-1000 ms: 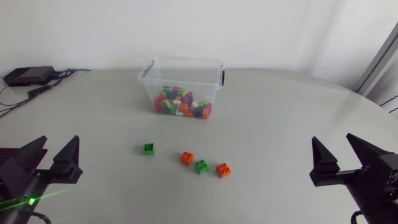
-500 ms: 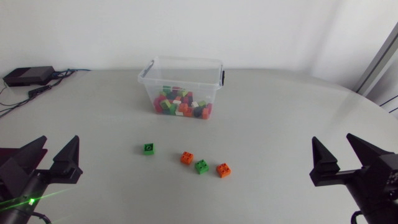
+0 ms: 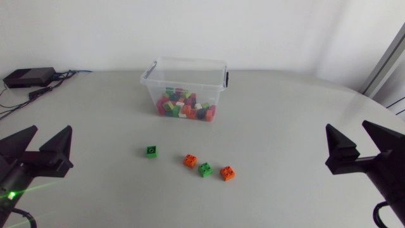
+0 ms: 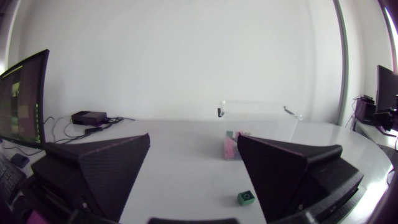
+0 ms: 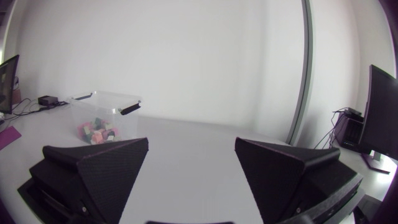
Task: Place the duplo bricks in the container
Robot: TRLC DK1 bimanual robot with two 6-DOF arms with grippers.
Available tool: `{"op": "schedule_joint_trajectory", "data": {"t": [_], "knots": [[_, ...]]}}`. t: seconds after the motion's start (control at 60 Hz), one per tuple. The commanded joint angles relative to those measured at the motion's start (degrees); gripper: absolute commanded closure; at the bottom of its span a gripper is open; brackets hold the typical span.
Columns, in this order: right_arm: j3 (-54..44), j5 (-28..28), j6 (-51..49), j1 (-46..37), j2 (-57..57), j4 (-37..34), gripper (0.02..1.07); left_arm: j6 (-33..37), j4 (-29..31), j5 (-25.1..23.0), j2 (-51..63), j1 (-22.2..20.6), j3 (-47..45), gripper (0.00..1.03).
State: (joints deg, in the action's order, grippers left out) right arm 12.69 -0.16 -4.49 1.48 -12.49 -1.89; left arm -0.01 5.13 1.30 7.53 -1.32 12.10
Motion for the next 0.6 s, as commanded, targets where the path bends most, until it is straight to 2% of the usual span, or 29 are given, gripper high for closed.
{"op": "schedule_joint_trajectory", "data": {"t": [0.0,0.3,0.433,0.583], "knots": [[4.2,-0.2,0.4,0.9,-5.2,-0.4,0.07,0.1,0.4,-0.5,5.9,-0.8,4.4,0.06],[16.4,0.1,1.5,3.0,-22.2,-6.5,0.07,-0.1,2.3,-0.6,29.6,-2.6,15.3,0.08],[19.4,0.2,2.2,4.3,-26.1,-9.1,0.07,0.5,6.6,-0.8,40.6,-3.7,21.7,0.08],[22.6,0.3,2.5,5.3,-30.6,-12.8,0.07,6.9,8.4,-0.9,50.2,-5.1,27.1,0.12]]}}
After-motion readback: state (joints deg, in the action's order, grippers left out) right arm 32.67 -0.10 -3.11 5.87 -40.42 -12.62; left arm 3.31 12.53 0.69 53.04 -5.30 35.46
